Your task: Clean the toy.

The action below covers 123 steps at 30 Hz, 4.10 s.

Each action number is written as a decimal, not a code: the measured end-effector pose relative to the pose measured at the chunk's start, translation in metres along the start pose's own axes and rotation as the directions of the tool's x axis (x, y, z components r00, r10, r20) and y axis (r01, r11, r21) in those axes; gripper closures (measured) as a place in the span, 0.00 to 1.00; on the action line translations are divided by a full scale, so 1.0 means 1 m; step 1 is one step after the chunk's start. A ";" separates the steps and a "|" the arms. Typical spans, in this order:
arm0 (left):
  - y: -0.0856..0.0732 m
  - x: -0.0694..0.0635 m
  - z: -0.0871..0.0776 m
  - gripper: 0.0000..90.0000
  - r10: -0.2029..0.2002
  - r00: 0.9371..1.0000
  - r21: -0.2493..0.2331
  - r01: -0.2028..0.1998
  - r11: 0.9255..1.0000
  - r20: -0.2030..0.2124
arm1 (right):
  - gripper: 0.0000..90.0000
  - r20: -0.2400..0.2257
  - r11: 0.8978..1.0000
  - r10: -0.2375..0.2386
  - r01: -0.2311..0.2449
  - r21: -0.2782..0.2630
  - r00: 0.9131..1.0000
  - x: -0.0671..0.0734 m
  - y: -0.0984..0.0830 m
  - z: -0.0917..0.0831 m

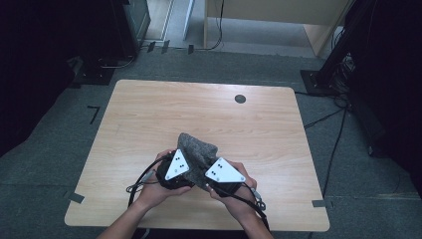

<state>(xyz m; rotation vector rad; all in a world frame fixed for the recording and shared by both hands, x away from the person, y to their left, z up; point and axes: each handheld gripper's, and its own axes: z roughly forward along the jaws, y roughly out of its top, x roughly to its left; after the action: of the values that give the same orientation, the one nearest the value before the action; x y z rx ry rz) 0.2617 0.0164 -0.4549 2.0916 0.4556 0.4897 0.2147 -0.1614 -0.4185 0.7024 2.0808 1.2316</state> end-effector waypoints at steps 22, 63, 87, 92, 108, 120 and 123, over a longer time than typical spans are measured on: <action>0.005 -0.015 0.005 0.38 -0.058 0.998 -0.014 0.059 0.998 0.039 | 0.89 -0.008 0.997 0.064 -0.063 0.045 0.998 -0.015 -0.002 -0.016; -0.002 -0.001 -0.021 0.38 -0.014 0.997 -0.247 0.032 0.968 0.074 | 0.88 -0.054 0.914 0.392 -0.395 -0.094 0.919 -0.058 -0.025 -0.034; -0.003 -0.007 -0.023 0.38 0.042 0.995 -0.256 -0.017 0.966 0.090 | 0.88 -0.174 0.904 0.390 -0.412 -0.115 0.904 -0.050 -0.020 -0.032; -0.003 -0.005 -0.025 0.38 0.031 0.995 -0.284 -0.003 0.959 0.094 | 0.88 -0.094 0.920 0.383 -0.389 -0.050 0.919 -0.058 -0.028 -0.029; -0.003 -0.004 -0.022 0.38 0.015 0.996 -0.247 0.006 0.969 0.083 | 0.88 -0.069 0.935 0.353 -0.355 -0.017 0.933 -0.058 -0.033 -0.025; -0.002 -0.001 -0.026 0.38 -0.017 0.992 -0.269 0.050 0.962 0.121 | 0.89 -0.111 0.921 0.382 -0.388 -0.039 0.918 -0.058 -0.030 -0.027; -0.002 0.003 -0.028 0.38 -0.040 0.993 -0.283 0.071 0.957 0.116 | 0.89 -0.086 0.892 0.449 -0.452 -0.019 0.889 -0.067 -0.040 -0.026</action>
<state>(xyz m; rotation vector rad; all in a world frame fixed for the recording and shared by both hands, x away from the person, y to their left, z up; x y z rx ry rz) 0.2499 0.0387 -0.4423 1.8106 0.3558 0.3818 0.2350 -0.2399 -0.4284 1.1860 2.0121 1.5660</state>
